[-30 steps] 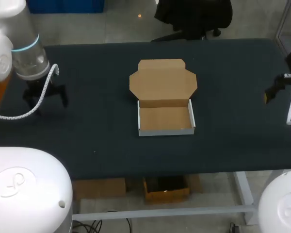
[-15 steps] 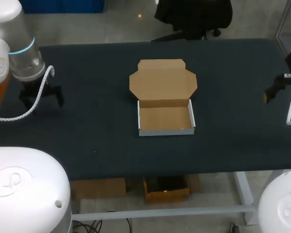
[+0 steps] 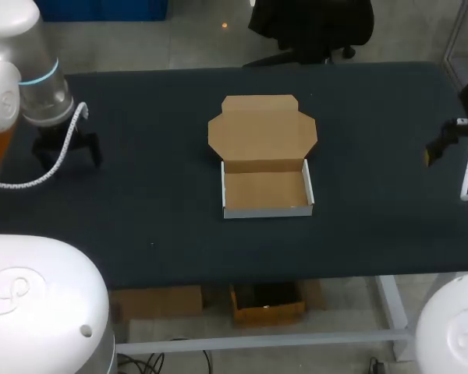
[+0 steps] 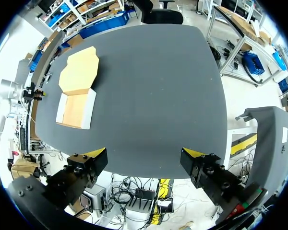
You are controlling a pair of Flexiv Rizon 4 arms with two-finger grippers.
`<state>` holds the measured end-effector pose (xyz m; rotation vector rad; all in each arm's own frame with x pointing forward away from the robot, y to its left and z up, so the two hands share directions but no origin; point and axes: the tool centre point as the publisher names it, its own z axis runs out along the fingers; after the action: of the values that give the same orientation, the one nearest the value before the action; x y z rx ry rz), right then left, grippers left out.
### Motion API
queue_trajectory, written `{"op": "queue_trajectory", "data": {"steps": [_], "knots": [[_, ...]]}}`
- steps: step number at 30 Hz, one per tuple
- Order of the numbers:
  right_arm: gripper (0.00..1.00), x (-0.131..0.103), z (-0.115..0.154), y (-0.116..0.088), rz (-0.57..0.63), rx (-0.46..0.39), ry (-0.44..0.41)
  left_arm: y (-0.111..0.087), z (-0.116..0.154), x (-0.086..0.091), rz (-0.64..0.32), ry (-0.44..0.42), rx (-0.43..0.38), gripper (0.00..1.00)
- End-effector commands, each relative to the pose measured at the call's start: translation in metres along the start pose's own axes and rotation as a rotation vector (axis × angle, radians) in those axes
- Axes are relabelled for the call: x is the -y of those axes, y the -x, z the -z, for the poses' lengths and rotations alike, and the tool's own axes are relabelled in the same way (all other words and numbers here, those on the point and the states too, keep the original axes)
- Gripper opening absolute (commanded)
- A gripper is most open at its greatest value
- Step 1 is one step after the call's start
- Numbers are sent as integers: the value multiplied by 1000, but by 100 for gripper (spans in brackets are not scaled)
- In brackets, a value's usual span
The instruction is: Assemble the packaging by folding the flat box into shape, placing the metal phone stand inside, and closing the box properly
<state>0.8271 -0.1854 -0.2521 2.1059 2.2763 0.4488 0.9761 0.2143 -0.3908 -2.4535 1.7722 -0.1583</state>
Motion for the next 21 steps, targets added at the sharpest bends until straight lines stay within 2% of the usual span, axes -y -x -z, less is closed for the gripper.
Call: {"op": "queue_trajectory", "data": {"steps": [1,21], "knots": [[100,0,2,0,0,-2,-6,1,-3,6,-2,2,7,100],[100,0,2,0,0,-2,-6,9,-11,28,1,0,6,100]]}}
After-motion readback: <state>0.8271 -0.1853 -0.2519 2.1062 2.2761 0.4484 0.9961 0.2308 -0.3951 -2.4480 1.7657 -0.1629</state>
